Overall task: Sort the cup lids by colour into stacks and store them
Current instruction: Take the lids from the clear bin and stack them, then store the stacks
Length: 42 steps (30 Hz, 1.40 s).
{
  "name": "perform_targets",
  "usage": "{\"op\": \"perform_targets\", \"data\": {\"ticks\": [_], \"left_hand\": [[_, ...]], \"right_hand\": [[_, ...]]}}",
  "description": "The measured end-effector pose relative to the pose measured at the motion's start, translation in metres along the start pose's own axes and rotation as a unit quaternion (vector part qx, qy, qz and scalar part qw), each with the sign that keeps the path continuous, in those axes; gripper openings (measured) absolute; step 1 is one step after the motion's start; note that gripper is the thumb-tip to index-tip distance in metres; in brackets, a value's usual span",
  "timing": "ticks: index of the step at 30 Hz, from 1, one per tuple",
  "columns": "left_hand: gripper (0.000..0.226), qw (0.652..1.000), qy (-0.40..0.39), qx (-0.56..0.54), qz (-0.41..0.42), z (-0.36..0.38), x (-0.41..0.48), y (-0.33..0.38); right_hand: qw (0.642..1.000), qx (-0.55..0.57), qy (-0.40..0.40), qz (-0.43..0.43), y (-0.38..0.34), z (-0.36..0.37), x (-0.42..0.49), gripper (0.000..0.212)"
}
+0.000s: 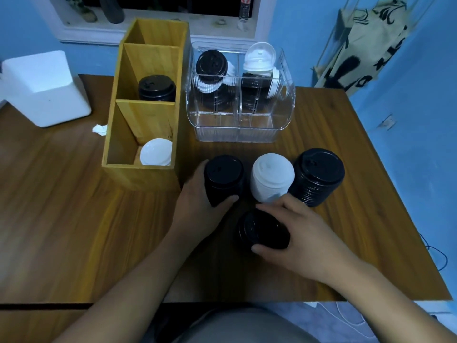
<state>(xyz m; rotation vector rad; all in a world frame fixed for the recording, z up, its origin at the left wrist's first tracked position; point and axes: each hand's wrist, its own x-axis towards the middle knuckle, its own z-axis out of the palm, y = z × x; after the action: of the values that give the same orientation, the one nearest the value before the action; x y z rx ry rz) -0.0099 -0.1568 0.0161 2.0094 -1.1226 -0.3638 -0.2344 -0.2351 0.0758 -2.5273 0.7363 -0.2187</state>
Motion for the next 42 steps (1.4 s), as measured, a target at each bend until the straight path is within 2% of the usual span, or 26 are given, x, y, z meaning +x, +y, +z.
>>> {"op": "perform_targets", "data": {"ticks": [3,6,9,12,20,23,29,31,33,37,39,42], "left_hand": [[0.089,1.0,0.006,-0.01,0.025,-0.002,-0.001,0.003],[0.091,1.0,0.0,-0.024,0.017,-0.003,-0.002,0.001],[0.098,0.999,-0.012,-0.039,0.0,-0.001,0.0,-0.001],[0.104,0.999,-0.015,-0.024,-0.016,0.0,0.0,-0.001],[0.113,0.999,-0.021,-0.01,-0.026,0.0,0.001,-0.001],[0.109,1.0,-0.017,-0.003,-0.018,0.0,0.001,0.0],[0.094,1.0,-0.025,-0.004,0.001,-0.004,0.0,0.002],[0.091,1.0,-0.021,-0.009,0.006,-0.004,0.001,0.001],[0.091,1.0,-0.017,-0.002,0.007,-0.004,0.001,0.0],[0.094,1.0,-0.02,0.006,0.001,-0.003,0.002,-0.001],[0.095,1.0,-0.024,0.005,-0.001,-0.003,0.002,-0.003],[0.096,0.999,-0.03,0.012,-0.004,-0.002,0.002,-0.004]], "right_hand": [[0.999,0.003,0.04,0.01,-0.026,-0.024,0.029,0.08],[0.993,-0.089,0.075,-0.005,-0.045,-0.034,0.073,0.078],[0.98,-0.194,0.039,-0.002,-0.053,-0.031,0.11,0.078],[0.97,-0.241,-0.001,0.003,-0.053,-0.024,0.128,0.078],[0.969,-0.237,-0.075,0.011,-0.049,-0.026,0.139,0.076],[0.971,-0.218,-0.099,0.012,-0.047,-0.027,0.146,0.075],[0.952,-0.26,-0.158,-0.022,-0.054,-0.044,0.159,0.072],[0.962,-0.214,-0.171,-0.015,-0.061,-0.062,0.172,0.069],[0.981,-0.147,-0.127,-0.01,-0.063,-0.08,0.198,0.065],[0.995,-0.068,0.078,-0.013,-0.041,-0.098,0.279,0.031],[0.99,-0.078,0.114,0.009,-0.027,-0.1,0.318,0.036],[0.986,-0.114,0.101,0.061,-0.013,-0.095,0.356,0.051]]}}
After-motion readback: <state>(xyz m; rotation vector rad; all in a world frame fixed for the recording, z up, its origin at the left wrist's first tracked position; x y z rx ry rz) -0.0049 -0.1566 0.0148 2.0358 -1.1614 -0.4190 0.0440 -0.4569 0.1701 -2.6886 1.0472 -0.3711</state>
